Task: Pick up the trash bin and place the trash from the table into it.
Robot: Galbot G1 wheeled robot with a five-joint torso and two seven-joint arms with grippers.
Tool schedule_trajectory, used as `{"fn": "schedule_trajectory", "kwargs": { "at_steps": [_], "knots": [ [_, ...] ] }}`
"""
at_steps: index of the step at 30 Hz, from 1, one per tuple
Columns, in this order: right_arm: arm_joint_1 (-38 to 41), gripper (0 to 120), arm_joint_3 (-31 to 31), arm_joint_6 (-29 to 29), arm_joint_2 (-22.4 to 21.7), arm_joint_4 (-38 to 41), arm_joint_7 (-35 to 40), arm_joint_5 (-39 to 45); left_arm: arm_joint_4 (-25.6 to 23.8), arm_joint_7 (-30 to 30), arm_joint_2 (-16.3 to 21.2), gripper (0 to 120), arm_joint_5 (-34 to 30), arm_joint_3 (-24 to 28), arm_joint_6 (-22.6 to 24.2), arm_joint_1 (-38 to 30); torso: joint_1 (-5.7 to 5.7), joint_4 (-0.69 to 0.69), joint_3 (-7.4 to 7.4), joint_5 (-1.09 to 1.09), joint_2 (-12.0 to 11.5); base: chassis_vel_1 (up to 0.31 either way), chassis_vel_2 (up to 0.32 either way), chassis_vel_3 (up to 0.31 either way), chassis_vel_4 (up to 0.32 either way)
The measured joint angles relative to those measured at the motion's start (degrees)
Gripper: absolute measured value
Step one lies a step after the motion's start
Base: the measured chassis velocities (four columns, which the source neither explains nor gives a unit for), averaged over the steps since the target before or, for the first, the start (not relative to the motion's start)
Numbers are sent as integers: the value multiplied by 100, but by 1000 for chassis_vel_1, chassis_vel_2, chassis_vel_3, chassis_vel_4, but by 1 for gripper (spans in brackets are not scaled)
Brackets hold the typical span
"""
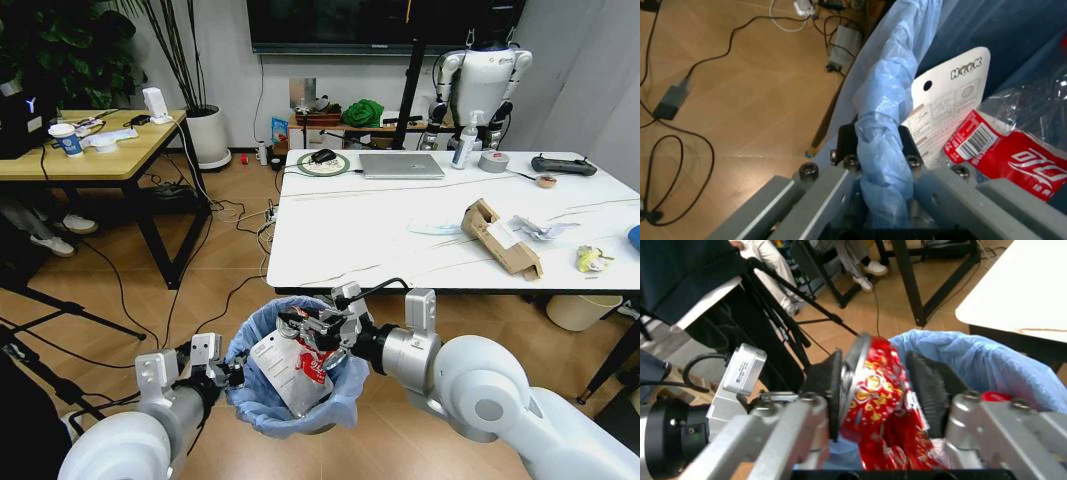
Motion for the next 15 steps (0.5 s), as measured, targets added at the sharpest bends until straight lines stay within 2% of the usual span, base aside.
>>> {"fn": "schedule_trajectory", "kwargs": {
  "at_steps": [4, 6, 10, 13, 15],
  "knots": [
    [89, 58, 90, -21, -11, 82, 307, 286, 0, 1, -27, 0, 30, 28, 0, 2, 0, 0, 0, 0, 0, 0, 0, 0, 0],
    [110, 62, 115, -20, -13, 94, 347, 312, -2, 2, -32, 0, 42, 34, 0, 5, 0, 0, 0, 0, 0, 0, 0, 0, 0],
    [212, 79, 359, 83, -28, 134, 501, 325, -15, 20, -63, 0, 83, 37, 0, 32, 0, 0, 0, 0, 0, 0, 0, 0, 0],
    [215, 85, 500, 144, -52, 130, 531, 229, -16, 38, -78, 0, 118, 26, 0, 52, 0, 1, 0, 0, 0, 0, 0, 0, 0],
    [-52, 96, 1017, 288, -87, 30, 533, -338, -18, 101, -125, 0, 216, 8, 0, 104, 0, 2, 0, 0, 0, 0, 0, 0, 0]
  ]
}}
